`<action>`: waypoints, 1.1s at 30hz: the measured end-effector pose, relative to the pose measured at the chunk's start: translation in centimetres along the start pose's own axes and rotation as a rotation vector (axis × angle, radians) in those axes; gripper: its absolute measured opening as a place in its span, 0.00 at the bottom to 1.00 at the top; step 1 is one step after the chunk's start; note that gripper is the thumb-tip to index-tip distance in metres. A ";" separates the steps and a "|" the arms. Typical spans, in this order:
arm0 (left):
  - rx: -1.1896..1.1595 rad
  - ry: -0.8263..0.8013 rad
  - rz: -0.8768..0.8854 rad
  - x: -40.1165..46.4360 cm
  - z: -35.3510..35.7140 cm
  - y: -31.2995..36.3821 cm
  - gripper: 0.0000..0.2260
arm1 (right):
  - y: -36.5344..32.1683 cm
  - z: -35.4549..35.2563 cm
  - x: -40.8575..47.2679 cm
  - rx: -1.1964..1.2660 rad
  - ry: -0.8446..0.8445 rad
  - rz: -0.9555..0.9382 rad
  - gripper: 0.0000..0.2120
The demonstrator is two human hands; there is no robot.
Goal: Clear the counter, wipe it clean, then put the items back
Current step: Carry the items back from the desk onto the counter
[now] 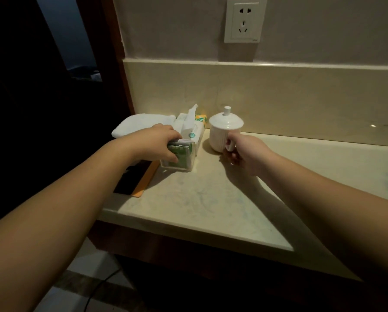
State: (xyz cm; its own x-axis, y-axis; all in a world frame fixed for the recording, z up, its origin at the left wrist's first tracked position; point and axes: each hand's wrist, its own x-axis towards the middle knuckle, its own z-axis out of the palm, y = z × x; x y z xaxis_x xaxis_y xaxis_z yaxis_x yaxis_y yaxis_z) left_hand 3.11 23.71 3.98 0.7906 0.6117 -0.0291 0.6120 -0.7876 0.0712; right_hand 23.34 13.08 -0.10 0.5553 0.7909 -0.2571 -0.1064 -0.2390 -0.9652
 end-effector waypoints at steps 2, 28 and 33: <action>-0.014 0.002 0.012 0.3 0.1 -0.2 0.22 | -0.2 0.6 0.6 -0.017 0.037 -0.010 0.07; -0.090 0.055 0.073 1.0 0.8 -1.5 0.22 | -1.9 5.2 2.9 -0.077 0.153 0.034 0.05; -0.093 0.054 0.077 1.1 1.0 -1.6 0.22 | -1.9 5.2 3.1 -0.121 0.163 0.024 0.15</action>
State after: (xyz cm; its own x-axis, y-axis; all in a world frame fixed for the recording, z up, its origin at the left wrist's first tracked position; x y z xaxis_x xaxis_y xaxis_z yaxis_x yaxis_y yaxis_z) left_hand 3.03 25.64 2.86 0.8316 0.5544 0.0334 0.5427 -0.8239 0.1632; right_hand 20.95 18.89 0.70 0.6807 0.6851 -0.2593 -0.0269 -0.3304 -0.9435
